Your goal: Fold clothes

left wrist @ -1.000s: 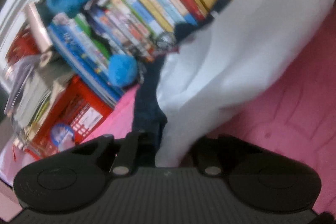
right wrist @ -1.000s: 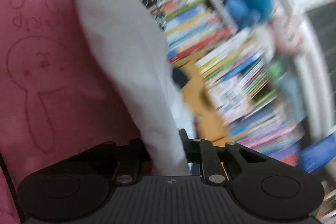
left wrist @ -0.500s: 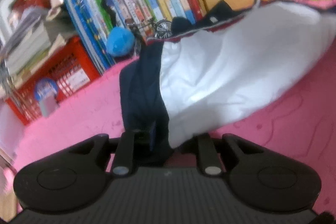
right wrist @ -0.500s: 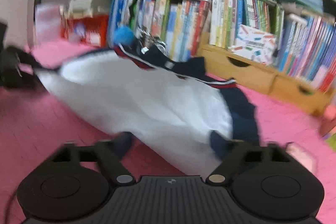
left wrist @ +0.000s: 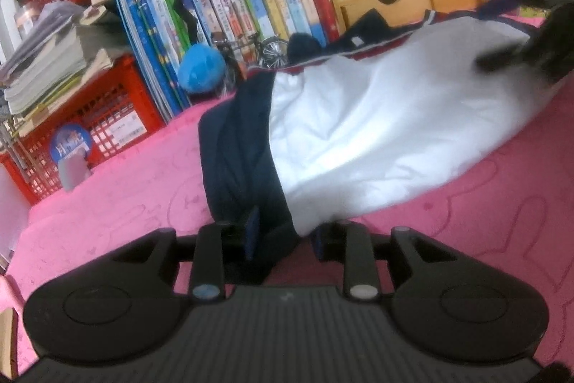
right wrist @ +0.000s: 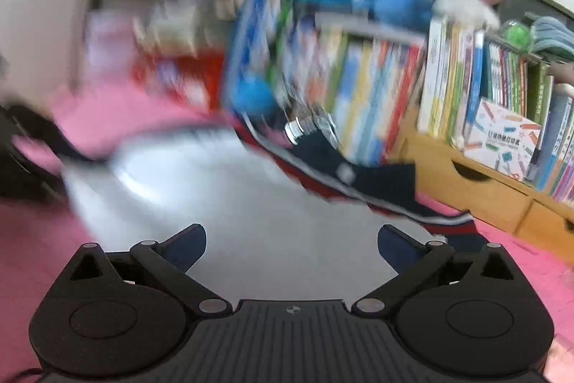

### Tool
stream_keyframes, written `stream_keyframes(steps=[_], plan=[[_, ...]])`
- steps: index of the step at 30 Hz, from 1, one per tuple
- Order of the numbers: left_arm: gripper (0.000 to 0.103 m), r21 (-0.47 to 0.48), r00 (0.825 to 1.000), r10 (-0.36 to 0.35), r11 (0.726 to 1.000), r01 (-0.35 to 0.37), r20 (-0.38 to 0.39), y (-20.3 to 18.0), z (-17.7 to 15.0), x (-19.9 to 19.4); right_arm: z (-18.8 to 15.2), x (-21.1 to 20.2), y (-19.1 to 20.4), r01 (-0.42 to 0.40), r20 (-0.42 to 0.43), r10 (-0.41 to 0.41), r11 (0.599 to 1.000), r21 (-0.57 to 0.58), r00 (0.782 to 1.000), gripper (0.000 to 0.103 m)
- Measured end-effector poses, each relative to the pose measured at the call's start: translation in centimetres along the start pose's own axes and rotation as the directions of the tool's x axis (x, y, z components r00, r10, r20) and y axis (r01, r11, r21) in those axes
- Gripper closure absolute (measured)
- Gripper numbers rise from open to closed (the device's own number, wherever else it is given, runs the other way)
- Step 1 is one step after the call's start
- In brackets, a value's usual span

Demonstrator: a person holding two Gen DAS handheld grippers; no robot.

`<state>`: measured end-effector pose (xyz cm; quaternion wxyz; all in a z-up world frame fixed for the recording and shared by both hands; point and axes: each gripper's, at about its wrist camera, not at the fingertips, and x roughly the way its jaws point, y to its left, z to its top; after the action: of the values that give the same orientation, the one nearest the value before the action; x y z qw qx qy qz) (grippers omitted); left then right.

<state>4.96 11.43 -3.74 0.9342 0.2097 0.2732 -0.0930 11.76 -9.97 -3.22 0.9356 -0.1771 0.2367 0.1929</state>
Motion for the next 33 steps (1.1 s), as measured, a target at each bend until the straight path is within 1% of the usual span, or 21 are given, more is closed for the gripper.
stream_keyframes(steps=[3,6,9,11,12,14,15,17,23,26,29,33], plan=[[0.074,0.004,1.000,0.003,1.000,-0.003,0.000,-0.1,-0.1,0.0,-0.2,1.4,-0.9,-0.020,-0.048,0.023,0.998,0.053,0.999,0.000],[0.074,-0.017,1.000,-0.013,1.000,0.013,0.000,0.3,-0.1,0.0,-0.4,1.7,-0.9,-0.032,-0.062,0.036,0.998,0.062,0.997,0.000],[0.069,-0.070,0.998,-0.062,0.996,0.062,0.001,1.4,-0.3,-0.5,-0.4,2.2,-1.5,-0.061,-0.073,0.068,0.993,0.099,0.995,0.000],[0.055,-0.126,0.993,-0.119,0.985,0.118,-0.001,2.5,-0.5,-1.3,-0.9,1.8,-1.9,-0.086,-0.084,0.098,0.986,0.140,0.992,0.000],[0.051,-0.155,0.991,-0.132,0.979,0.129,-0.003,3.0,-0.6,-1.8,-1.1,1.9,-2.3,-0.105,-0.090,0.122,0.980,0.167,0.988,0.000],[0.030,-0.213,0.989,-0.146,0.967,0.140,-0.009,4.0,-0.8,-2.8,-1.4,2.0,-3.0,-0.132,-0.097,0.155,0.969,0.210,0.983,0.000],[0.028,-0.241,0.990,-0.141,0.961,0.132,-0.018,4.5,-1.0,-3.2,-1.4,2.2,-3.2,-0.142,-0.099,0.168,0.964,0.226,0.981,0.000],[0.028,-0.287,0.992,-0.122,0.952,0.108,-0.032,5.4,-1.3,-4.0,-1.6,2.3,-3.5,-0.153,-0.101,0.182,0.958,0.244,0.978,0.000],[0.027,-0.388,0.998,-0.055,0.921,0.041,-0.025,7.6,-2.3,-5.9,-1.6,2.3,-3.3,-0.148,-0.102,0.177,0.960,0.238,0.979,0.000],[0.025,-0.434,0.999,-0.040,0.900,0.036,0.000,8.4,-1.9,-6.2,-1.6,2.3,-3.3,-0.148,-0.102,0.177,0.960,0.238,0.979,0.000],[0.025,-0.441,0.999,-0.030,0.897,0.037,0.022,8.5,-1.4,-6.2,-1.6,2.3,-3.3,-0.150,-0.102,0.178,0.960,0.238,0.979,0.000],[0.024,-0.440,0.998,-0.043,0.896,0.060,0.049,7.8,-0.6,-6.0,-1.6,2.3,-3.3,-0.149,-0.101,0.177,0.960,0.237,0.979,0.000]])
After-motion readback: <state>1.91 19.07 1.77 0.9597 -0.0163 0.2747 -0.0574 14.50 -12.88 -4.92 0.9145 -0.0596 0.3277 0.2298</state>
